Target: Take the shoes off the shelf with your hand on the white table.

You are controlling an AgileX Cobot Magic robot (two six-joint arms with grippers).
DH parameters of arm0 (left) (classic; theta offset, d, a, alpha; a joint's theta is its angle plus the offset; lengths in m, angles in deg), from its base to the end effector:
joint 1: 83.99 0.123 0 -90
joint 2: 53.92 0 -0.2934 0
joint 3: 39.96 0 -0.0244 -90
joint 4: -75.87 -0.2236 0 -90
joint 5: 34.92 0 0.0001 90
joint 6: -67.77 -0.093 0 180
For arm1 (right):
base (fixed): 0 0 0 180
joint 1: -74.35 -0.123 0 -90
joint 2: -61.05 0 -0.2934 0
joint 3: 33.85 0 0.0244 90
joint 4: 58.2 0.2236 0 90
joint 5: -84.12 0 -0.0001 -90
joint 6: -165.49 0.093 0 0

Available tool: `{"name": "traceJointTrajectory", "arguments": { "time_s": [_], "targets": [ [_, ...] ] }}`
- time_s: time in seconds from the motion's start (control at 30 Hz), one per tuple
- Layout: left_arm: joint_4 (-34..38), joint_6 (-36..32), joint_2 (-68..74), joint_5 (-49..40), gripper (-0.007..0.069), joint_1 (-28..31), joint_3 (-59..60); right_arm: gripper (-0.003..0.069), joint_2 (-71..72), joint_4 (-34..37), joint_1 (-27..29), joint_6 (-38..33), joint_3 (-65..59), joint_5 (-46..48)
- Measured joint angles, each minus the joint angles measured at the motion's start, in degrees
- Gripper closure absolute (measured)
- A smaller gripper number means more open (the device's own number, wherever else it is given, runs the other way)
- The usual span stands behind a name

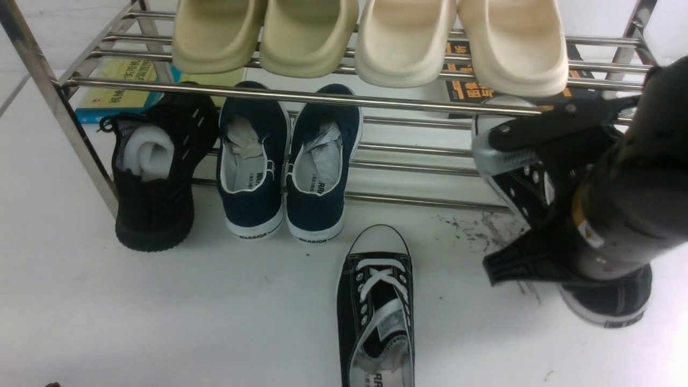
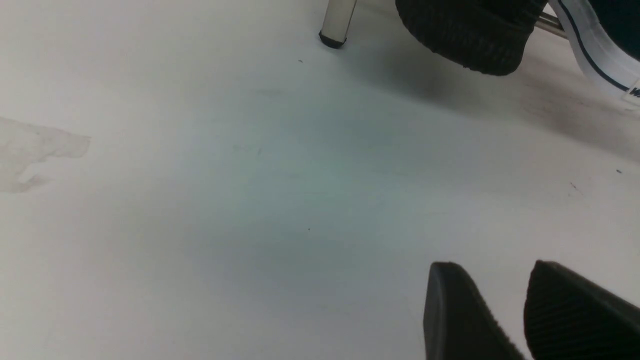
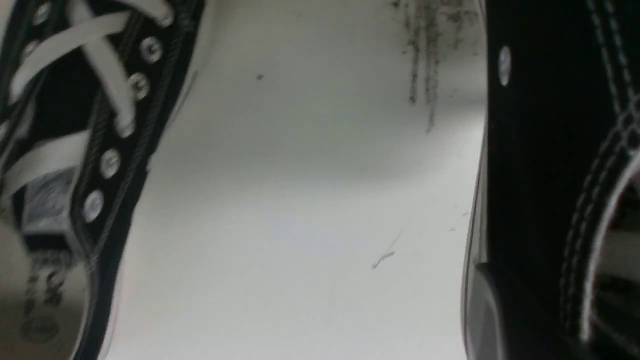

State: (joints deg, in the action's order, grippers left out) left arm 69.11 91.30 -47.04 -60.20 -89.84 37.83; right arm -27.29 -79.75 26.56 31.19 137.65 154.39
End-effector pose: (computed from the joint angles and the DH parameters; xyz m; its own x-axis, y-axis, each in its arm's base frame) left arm 0.0168 0.0030 0.1717 -0.3379 -0.2658 -0.9029 -0.0486 0.9629 -0.2653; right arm 0.1836 0.1545 0.3293 -0.9060 -0.1370 -0.4005 -0.1000 0.9887 -0.1118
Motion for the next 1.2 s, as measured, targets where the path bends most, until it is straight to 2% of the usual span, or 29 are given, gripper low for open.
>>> {"name": "traceJointTrajectory", "arguments": {
  "time_s": [0.27,0.47,0.87,1.2],
  "targets": [
    [0.0,0.0,0.0,0.0,0.0383,0.0,0.0,0.064,-0.63,5.08,16.02,-9.75,0.0,-9.03],
    [0.0,0.0,0.0,0.0,0.0383,0.0,0.0,0.0636,-1.5,8.45,22.23,-15.95,0.29,-14.76],
    [0.0,0.0,0.0,0.0,0.0383,0.0,0.0,0.0635,-12.65,9.02,23.71,-16.87,13.75,-11.35],
    [0.0,0.0,0.0,0.0,0.0383,0.0,0.0,0.0634,-9.07,10.89,20.37,-18.82,15.57,-3.19]
  ]
}}
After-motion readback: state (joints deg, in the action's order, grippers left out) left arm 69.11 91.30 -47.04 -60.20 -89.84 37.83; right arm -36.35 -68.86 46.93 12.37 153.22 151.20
